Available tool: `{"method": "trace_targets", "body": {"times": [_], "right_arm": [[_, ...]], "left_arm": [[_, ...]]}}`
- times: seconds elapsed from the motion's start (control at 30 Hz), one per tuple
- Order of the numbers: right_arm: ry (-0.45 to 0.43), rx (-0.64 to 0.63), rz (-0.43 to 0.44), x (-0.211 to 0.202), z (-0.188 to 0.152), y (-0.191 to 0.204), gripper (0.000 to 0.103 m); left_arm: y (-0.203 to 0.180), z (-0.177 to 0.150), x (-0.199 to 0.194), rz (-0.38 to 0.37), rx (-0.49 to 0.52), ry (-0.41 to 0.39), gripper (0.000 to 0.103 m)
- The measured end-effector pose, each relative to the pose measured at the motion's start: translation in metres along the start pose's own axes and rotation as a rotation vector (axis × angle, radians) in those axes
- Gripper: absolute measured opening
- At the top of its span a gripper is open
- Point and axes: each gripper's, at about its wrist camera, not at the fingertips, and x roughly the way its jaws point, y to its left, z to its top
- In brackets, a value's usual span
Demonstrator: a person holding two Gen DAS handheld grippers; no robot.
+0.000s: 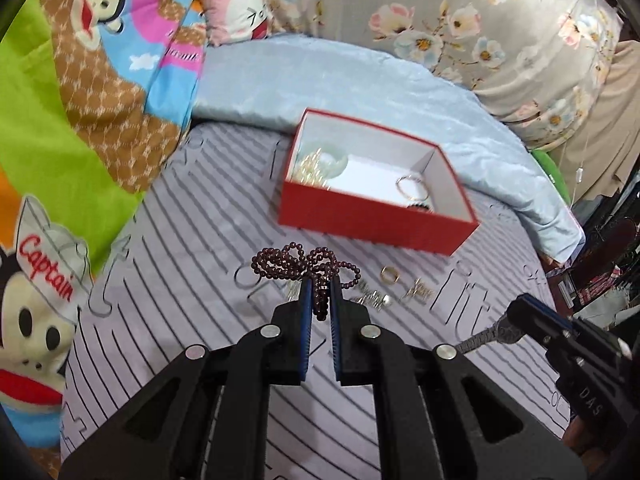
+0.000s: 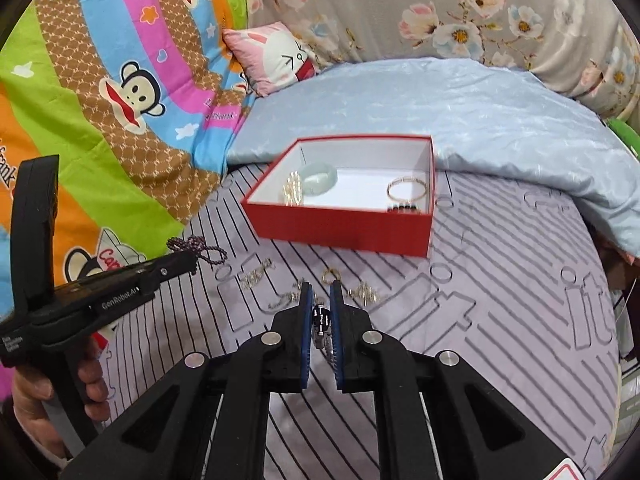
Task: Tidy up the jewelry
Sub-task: 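Carry the garnet strand and watch into the red box and release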
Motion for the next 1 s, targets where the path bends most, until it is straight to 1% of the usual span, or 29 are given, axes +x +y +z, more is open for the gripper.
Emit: {"method": "trace_targets", "body": {"times": [0.2,0.3,0.43,0.5,0.57,0.6,0.7,0.87,0.9,1.0], "right_arm": [[-0.057,-0.039,0.012,-0.004,0.046,0.002,0.008],[-0.076,-0.061,0.005,0.002,0.075,0.003,0.008],[-0.085,-0.076,-0.001,0.023,0.112,0.002,0.008],[-0.075,-0.070,0.009,0.038,0.125,-0.002,0.008],[-0.057,-0.060,0.006,0.058,0.137,-0.008,0.008],[-0.050,-0.056,0.002,0.066,0.141,-0.010,0.008],[-0.015,-0.047,-0.004,0.094,0.148,-0.016,0.008],[0.041,-0.051,-0.018,0.133,0.146,-0.022,0.008],[0.046,-0.050,-0.016,0.138,0.145,-0.024,0.000],[0.056,-0.045,-0.018,0.149,0.143,-0.029,0.000]], "left_arm": [[-0.017,0.034,0.005,-0.036,0.052,-0.032,0.008],[-0.023,0.057,0.017,-0.056,0.057,-0.036,0.008],[-0.034,0.082,0.039,-0.072,0.079,-0.041,0.008],[-0.037,0.093,0.052,-0.068,0.075,-0.047,0.008],[-0.041,0.101,0.065,-0.070,0.083,-0.034,0.008],[-0.043,0.104,0.073,-0.076,0.095,-0.026,0.008],[-0.047,0.110,0.096,-0.057,0.108,-0.007,0.008],[-0.047,0.112,0.130,-0.047,0.121,0.035,0.008],[-0.047,0.111,0.135,-0.046,0.122,0.041,0.008],[-0.045,0.111,0.150,-0.041,0.120,0.063,0.008]]}}
